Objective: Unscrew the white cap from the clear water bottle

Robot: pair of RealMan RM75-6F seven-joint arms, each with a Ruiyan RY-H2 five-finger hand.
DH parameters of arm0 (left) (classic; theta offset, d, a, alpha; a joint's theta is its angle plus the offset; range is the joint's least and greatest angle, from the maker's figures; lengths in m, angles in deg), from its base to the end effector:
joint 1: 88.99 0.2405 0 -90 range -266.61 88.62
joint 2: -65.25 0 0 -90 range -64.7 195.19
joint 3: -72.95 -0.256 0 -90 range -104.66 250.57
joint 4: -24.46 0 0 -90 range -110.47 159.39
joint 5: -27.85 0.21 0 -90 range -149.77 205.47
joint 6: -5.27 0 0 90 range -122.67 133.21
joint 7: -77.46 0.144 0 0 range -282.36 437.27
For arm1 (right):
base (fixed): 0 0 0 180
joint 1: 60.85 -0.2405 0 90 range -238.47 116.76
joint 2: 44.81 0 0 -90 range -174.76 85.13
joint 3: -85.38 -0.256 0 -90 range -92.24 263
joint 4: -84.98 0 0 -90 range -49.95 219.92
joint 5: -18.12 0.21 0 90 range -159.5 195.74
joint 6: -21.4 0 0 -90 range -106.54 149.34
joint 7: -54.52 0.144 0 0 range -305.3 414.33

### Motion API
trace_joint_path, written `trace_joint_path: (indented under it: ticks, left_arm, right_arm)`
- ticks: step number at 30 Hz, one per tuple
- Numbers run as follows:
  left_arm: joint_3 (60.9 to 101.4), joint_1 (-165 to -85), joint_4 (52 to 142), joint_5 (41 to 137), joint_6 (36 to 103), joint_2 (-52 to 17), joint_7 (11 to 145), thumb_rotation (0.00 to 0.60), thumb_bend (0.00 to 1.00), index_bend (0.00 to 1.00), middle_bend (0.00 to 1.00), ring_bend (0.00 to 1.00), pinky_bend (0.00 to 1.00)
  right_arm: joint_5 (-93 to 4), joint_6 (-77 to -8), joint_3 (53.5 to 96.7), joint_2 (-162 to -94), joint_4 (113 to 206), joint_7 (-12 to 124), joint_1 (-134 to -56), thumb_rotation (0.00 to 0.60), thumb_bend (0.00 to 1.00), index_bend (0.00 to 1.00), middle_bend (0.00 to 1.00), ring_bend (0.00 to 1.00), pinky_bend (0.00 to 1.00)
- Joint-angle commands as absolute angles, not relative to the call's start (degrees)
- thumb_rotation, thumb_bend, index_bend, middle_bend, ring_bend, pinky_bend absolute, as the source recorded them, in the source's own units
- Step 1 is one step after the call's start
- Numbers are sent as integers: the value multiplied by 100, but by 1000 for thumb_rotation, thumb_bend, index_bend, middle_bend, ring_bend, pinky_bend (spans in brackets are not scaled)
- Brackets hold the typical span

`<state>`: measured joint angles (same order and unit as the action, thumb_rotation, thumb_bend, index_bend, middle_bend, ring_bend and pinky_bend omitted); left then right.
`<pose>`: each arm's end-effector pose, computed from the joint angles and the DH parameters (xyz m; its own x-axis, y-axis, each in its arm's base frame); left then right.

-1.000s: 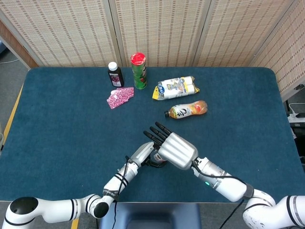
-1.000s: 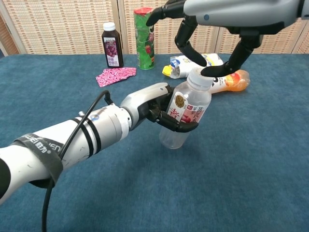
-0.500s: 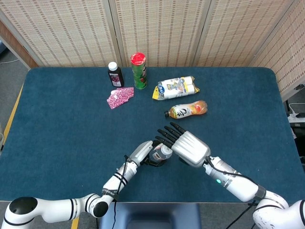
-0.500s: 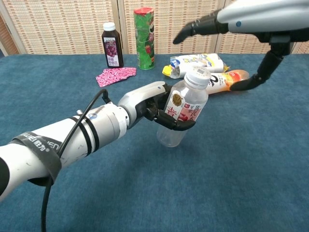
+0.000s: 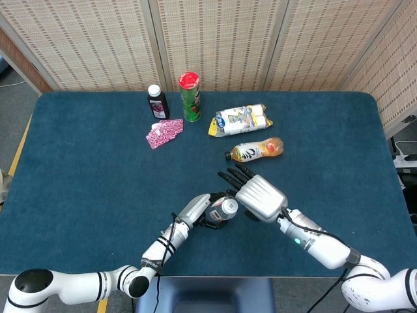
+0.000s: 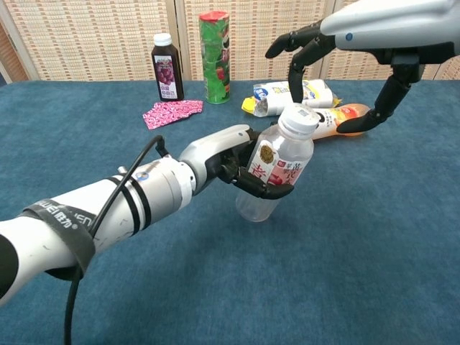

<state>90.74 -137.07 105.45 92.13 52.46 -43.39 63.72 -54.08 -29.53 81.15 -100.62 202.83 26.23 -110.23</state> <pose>-0.0322 0.3072 -0.1115 -0.2629 0.6358 0.7257 0.8655 -0.1770 0.4685 -0.0821 -0.2907 0.0963 0.7173 -0.1117 0.6878 -0.5570 -0.6851 0.4695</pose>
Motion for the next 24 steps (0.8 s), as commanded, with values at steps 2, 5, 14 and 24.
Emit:
trace_joint_path:
  ticks: [2, 5, 14, 24]
  left_arm:
    - [9081, -13712, 10552, 9199, 5259, -4347, 6401, 600, 349, 421, 506, 270, 274]
    - [9102, -13724, 10553, 9153, 5263, -4362, 6438, 600, 349, 421, 506, 271, 274]
    - [9117, -13734, 10641, 9103, 5268, -4348, 6502, 600, 350, 421, 506, 271, 276]
    - [9132, -13735, 10643, 9076, 5273, -4332, 6519, 600, 350, 421, 507, 271, 278]
  right_arm:
    - [-5345, -2969, 8078, -10101, 20342, 2498, -11031, 600, 180, 394, 0, 0, 0]
    - [-5295, -3024, 8054, -10129, 20393, 2347, -11029, 600, 180, 393, 0, 0, 0]
    - [-5124, -3111, 8017, -10222, 20570, 1946, -11064, 600, 180, 430, 0, 0, 0]
    - [-5130, -3157, 8022, -10283, 20624, 1789, -11064, 600, 180, 453, 0, 0, 0]
